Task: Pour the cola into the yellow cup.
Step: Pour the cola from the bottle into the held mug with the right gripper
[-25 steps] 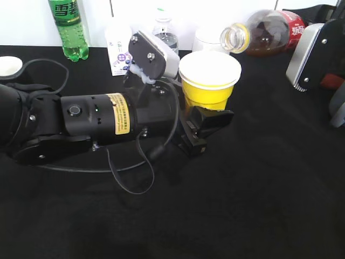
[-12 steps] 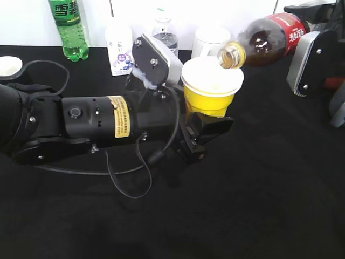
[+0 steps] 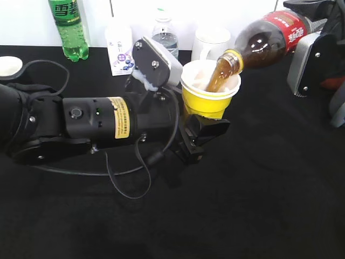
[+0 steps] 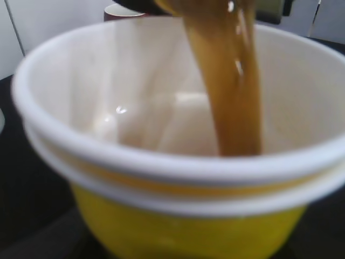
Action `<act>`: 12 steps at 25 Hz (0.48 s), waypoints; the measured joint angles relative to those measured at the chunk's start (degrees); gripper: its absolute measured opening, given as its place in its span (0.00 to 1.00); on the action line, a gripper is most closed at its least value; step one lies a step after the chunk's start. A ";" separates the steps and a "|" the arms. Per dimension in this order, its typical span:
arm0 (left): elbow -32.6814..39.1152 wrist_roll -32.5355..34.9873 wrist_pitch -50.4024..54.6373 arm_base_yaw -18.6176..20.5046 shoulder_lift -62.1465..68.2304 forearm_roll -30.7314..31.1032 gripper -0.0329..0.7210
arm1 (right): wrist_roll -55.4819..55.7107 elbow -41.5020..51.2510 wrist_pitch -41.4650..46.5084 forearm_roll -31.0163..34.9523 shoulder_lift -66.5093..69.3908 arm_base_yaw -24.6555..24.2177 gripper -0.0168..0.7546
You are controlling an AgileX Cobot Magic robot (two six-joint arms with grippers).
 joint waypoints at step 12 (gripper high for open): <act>0.00 -0.04 -5.32 0.00 0.00 0.00 0.63 | 10.80 0.00 -0.69 -0.16 0.00 0.00 0.49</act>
